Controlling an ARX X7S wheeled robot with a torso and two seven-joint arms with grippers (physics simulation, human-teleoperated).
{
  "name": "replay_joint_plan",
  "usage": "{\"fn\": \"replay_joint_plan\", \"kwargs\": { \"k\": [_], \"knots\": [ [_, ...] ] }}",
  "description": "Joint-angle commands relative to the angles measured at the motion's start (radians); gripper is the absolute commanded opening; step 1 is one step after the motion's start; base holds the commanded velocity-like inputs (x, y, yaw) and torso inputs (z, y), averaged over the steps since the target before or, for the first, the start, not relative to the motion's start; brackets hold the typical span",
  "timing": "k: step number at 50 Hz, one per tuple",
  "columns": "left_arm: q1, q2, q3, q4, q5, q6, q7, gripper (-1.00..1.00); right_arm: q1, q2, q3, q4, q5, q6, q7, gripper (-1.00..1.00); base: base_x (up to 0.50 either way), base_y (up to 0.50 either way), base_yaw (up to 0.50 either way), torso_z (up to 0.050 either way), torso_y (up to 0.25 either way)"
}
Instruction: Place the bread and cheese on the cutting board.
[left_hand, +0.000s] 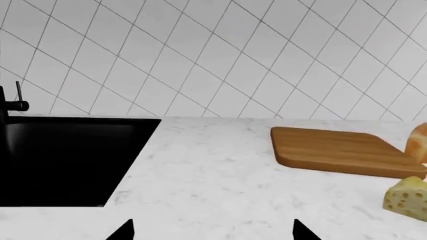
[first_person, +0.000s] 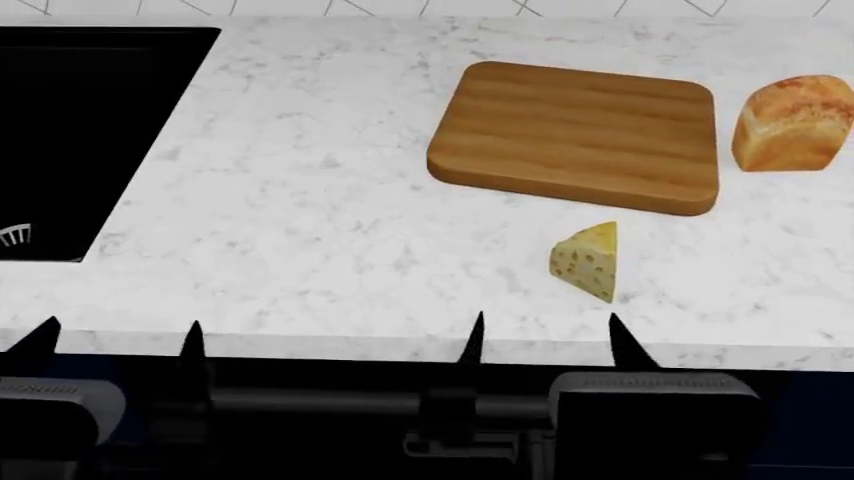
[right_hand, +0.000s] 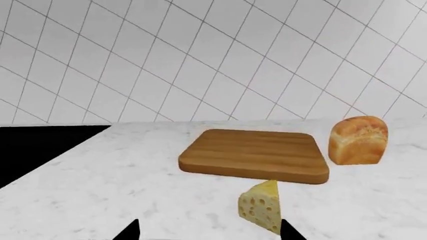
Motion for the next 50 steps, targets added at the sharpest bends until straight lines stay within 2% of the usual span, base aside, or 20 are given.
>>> {"fn": "replay_joint_plan", "kwargs": {
  "k": [1, 7, 13, 27, 50],
  "knots": [
    [-0.038, -0.010, -0.028, 0.136, -0.041, -0.220, -0.022, 1.00, 0.020, 0.042, -0.009, -0.160, 0.016, 0.210, 0.049, 1.00, 0.00, 0.00, 0.00, 0.000, 0.000],
    [-0.045, -0.023, -0.049, 0.150, -0.062, -0.248, -0.026, 1.00, 0.045, 0.045, 0.052, -0.236, 0.047, 0.277, 0.063, 1.00, 0.00, 0.00, 0.00, 0.000, 0.000],
    [-0.073, -0.023, -0.102, 0.191, -0.093, -0.298, -0.031, 1.00, 0.050, 0.053, 0.053, -0.243, 0.050, 0.295, 0.070, 1.00, 0.02, -0.43, 0.00, 0.000, 0.000],
    [-0.067, -0.042, -0.103, 0.179, -0.117, -0.282, -0.044, 1.00, 0.051, 0.069, 0.066, -0.262, 0.072, 0.317, 0.070, 1.00, 0.07, -0.45, 0.00, 0.000, 0.000],
    [-0.148, -0.056, -0.221, 0.286, -0.208, -0.446, -0.074, 1.00, 0.076, 0.096, 0.065, -0.322, 0.100, 0.375, 0.082, 1.00, 0.34, -0.38, 0.00, 0.000, 0.000]
  ]
}}
